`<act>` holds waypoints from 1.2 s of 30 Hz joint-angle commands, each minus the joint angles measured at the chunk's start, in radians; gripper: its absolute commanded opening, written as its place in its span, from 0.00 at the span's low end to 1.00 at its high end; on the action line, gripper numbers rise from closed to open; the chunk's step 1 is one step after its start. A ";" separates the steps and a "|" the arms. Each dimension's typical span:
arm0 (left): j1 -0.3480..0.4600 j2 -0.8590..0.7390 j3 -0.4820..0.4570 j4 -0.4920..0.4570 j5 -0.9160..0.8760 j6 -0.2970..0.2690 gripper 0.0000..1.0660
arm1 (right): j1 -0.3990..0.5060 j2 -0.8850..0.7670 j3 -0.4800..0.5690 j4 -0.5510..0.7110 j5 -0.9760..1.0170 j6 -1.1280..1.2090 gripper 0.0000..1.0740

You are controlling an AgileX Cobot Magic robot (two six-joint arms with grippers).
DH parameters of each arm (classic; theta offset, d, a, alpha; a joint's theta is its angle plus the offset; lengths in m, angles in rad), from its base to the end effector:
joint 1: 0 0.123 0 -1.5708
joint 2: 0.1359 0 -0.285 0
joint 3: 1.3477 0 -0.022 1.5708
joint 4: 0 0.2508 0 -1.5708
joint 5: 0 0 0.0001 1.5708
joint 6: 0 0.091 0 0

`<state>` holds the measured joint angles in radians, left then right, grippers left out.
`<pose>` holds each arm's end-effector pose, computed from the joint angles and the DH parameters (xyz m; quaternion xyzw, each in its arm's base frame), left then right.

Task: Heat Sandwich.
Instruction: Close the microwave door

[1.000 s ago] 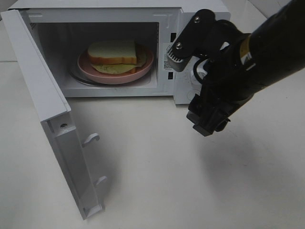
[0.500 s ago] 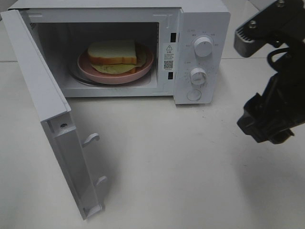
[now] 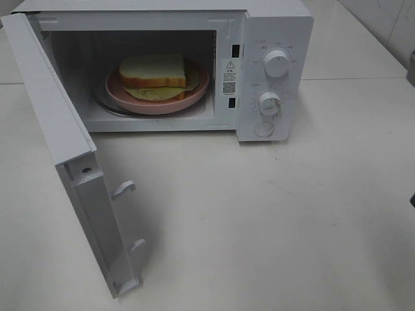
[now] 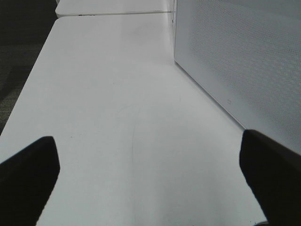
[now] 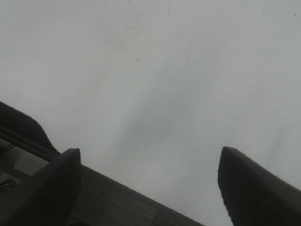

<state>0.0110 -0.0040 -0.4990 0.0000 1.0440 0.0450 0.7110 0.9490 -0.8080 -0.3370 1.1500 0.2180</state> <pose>-0.0046 -0.0001 0.2784 0.0144 0.8479 0.0148 0.5297 0.1326 0.0779 0.3032 -0.2747 0.9304 -0.0652 0.2338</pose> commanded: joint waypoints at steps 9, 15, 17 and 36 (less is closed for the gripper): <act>0.002 -0.027 0.005 -0.010 -0.016 -0.003 0.97 | -0.091 -0.143 0.107 0.050 0.023 0.009 0.71; 0.002 -0.027 0.005 -0.010 -0.016 -0.003 0.97 | -0.232 -0.237 0.161 0.068 -0.037 -0.004 0.71; 0.002 -0.027 0.005 -0.010 -0.016 -0.003 0.97 | -0.283 -0.272 0.175 0.079 -0.046 -0.007 0.71; 0.002 -0.027 0.005 -0.010 -0.016 -0.003 0.97 | -0.613 -0.687 0.303 0.162 -0.111 -0.093 0.71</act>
<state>0.0110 -0.0040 -0.4990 0.0000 1.0440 0.0450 0.1210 0.2920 -0.5080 -0.1820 1.0470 0.1370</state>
